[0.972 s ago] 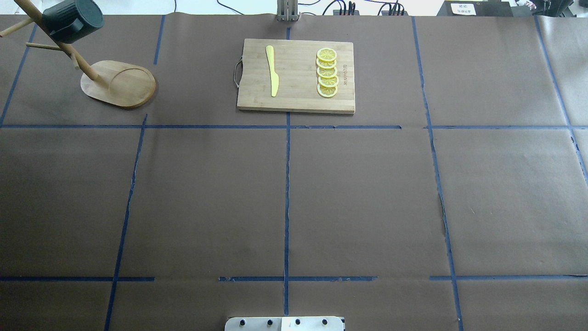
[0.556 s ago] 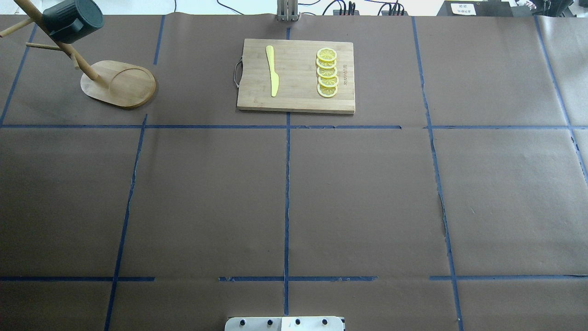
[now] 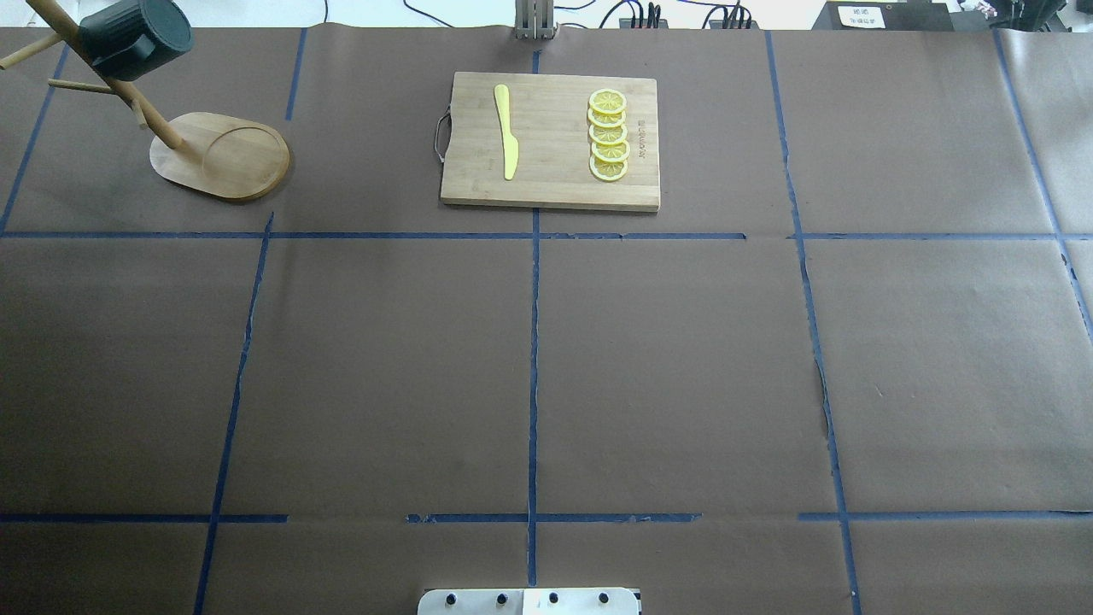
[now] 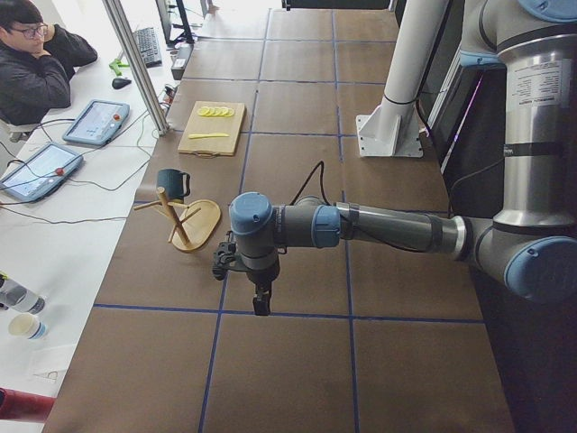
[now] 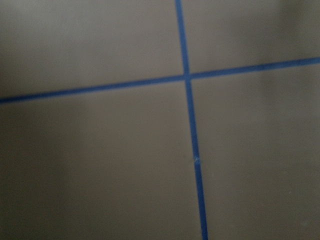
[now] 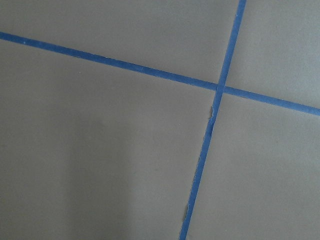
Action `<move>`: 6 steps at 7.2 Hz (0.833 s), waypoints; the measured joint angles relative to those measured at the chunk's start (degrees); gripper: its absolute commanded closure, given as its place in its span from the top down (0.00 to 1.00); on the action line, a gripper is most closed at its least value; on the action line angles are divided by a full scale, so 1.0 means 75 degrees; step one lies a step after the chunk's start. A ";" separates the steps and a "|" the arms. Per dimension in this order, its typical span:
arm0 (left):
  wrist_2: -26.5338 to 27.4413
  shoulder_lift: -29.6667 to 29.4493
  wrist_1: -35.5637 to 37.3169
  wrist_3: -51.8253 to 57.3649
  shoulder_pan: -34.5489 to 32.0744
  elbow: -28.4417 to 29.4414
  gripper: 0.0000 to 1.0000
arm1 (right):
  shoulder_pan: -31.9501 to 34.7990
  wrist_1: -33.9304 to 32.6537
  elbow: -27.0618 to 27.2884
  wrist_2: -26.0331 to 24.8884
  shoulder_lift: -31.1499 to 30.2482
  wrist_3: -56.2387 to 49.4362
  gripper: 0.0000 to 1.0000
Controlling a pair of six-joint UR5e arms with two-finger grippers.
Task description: Hang cup on storage rack
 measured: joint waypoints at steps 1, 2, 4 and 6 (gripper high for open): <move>-0.0525 0.0228 -0.0231 0.0048 -0.0104 0.0031 1.00 | 0.0000 -0.0001 0.0007 -0.0005 -0.0002 0.0005 1.00; -0.0786 0.0370 -0.0487 0.0058 -0.0144 0.0056 1.00 | 0.0000 -0.0001 0.0008 -0.0008 -0.0003 0.0007 1.00; -0.0912 0.0411 -0.0672 0.0044 -0.0143 0.0281 1.00 | 0.0000 -0.0001 0.0003 -0.0010 -0.0007 0.0009 1.00; -0.0919 0.0374 -0.0700 0.0076 -0.0136 0.0327 1.00 | 0.0000 -0.0001 -0.0008 -0.0020 -0.0014 0.0009 1.00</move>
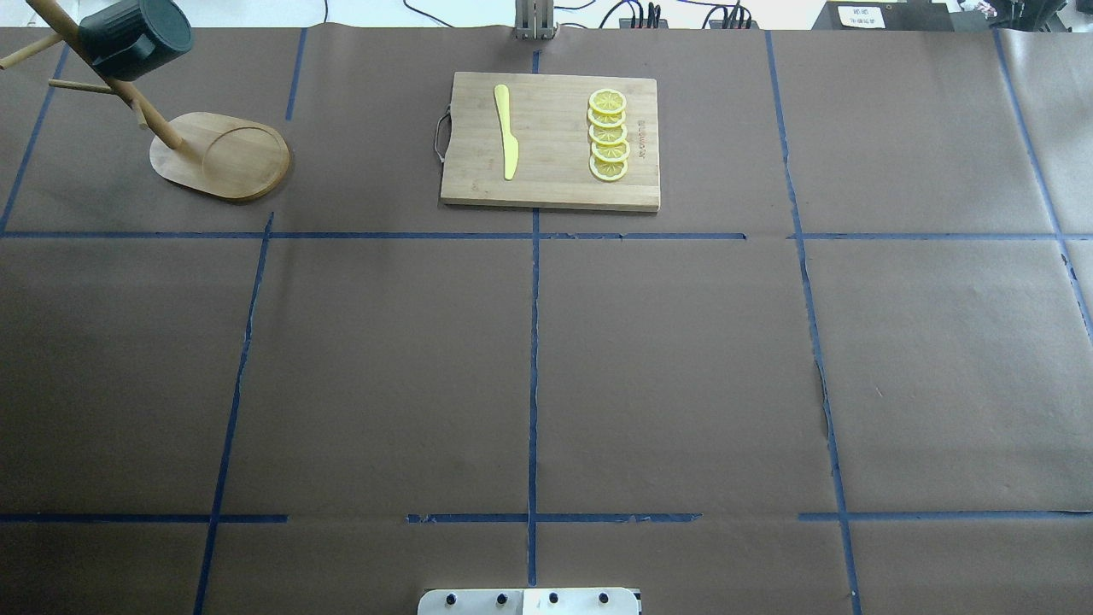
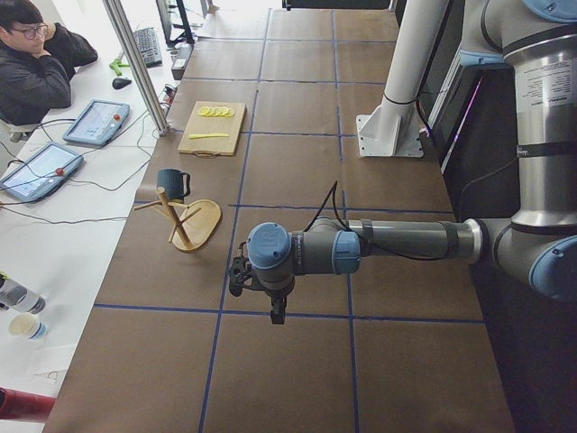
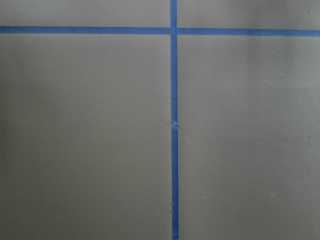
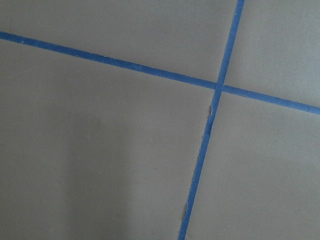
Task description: Hang cup on storage rack
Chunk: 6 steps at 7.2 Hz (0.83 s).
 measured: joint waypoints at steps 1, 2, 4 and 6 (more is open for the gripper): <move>0.0000 -0.0015 -0.0003 0.0011 0.0002 -0.0003 1.00 | 0.0000 0.0000 -0.0018 -0.0004 -0.0001 -0.0002 1.00; 0.0000 -0.0019 -0.0004 0.0016 0.0000 -0.0018 1.00 | 0.0000 0.0000 -0.0037 -0.0004 -0.0002 -0.0007 1.00; 0.0000 -0.0023 -0.0004 0.0017 -0.0002 -0.0038 1.00 | 0.0000 0.0000 -0.0055 -0.0002 -0.0010 -0.0011 1.00; 0.0000 -0.0024 -0.0004 0.0017 -0.0003 -0.0060 1.00 | 0.0000 0.0000 -0.0074 0.0001 -0.0013 -0.0012 1.00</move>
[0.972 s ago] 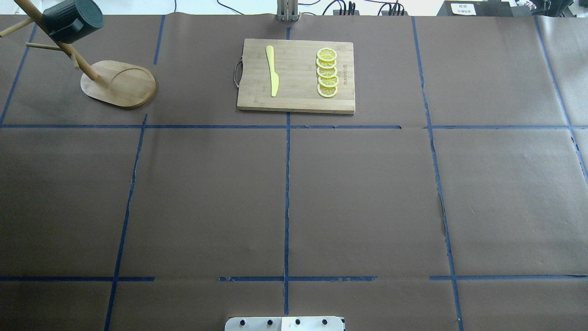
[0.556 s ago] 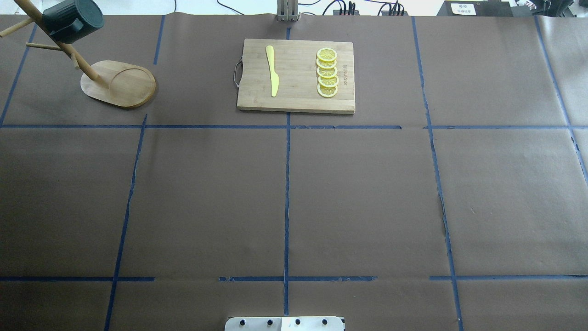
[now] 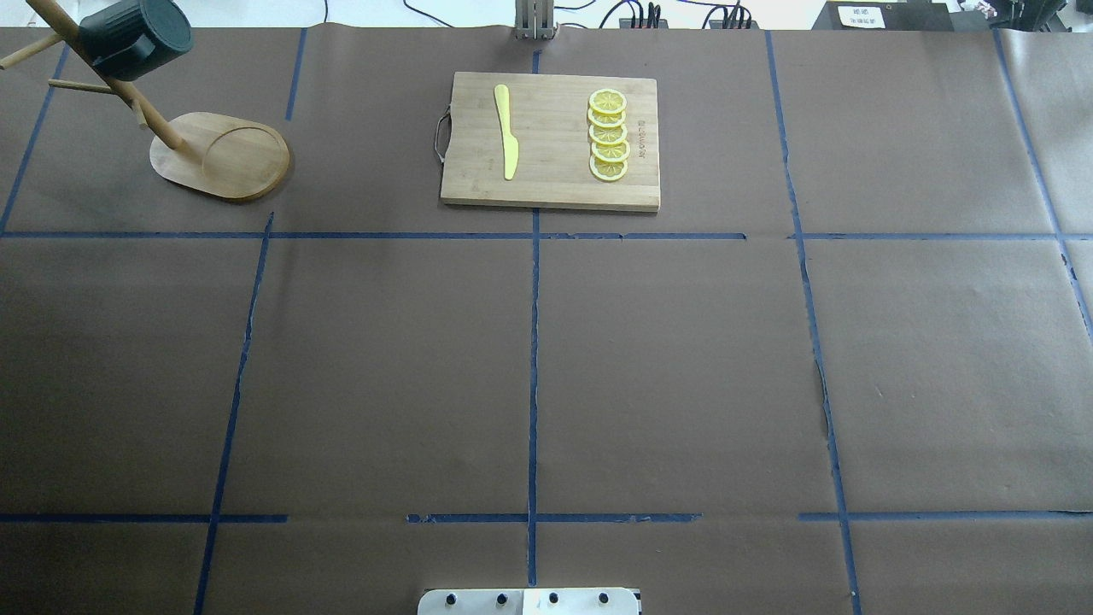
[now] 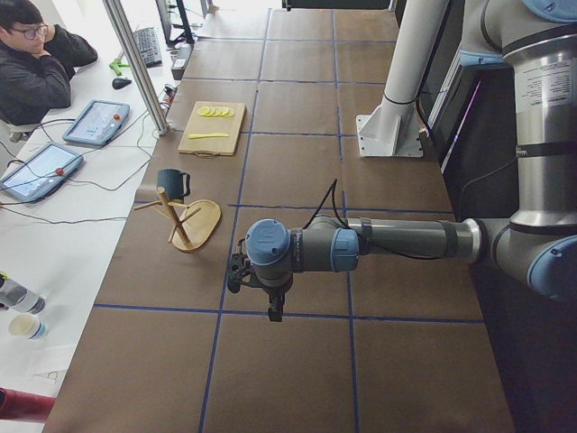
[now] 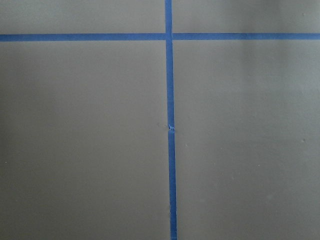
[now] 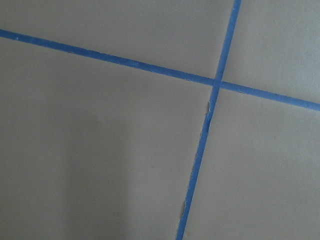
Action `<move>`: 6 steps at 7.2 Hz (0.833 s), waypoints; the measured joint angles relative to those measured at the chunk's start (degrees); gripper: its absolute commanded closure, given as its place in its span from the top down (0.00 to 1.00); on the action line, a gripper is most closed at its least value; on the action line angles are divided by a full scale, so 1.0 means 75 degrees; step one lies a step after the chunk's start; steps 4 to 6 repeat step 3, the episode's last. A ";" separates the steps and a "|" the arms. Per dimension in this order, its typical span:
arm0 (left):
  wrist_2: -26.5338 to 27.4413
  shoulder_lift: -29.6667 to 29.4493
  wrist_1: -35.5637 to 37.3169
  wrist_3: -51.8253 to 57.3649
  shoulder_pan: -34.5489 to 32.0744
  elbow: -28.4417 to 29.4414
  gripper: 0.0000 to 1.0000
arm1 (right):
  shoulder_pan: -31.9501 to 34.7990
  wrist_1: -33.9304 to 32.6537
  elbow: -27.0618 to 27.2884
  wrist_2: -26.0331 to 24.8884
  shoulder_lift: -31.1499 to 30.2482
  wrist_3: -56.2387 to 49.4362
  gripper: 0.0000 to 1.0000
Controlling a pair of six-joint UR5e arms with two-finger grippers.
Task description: Hang cup on storage rack
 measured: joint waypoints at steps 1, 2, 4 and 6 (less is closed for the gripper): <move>0.0000 0.0000 0.0000 -0.0002 0.0001 0.0022 1.00 | 0.0000 0.0000 -0.0034 0.0008 -0.0001 0.0000 1.00; 0.0000 0.0002 0.0000 -0.0002 0.0006 0.0063 1.00 | 0.0000 0.0000 -0.0077 0.0018 -0.0005 0.0000 1.00; 0.0002 0.0011 0.0002 -0.0006 0.0013 0.0087 1.00 | 0.0000 0.0000 -0.0108 0.0023 -0.0008 0.0000 1.00; 0.0002 0.0011 0.0002 -0.0006 0.0013 0.0087 1.00 | 0.0000 0.0000 -0.0108 0.0023 -0.0008 0.0000 1.00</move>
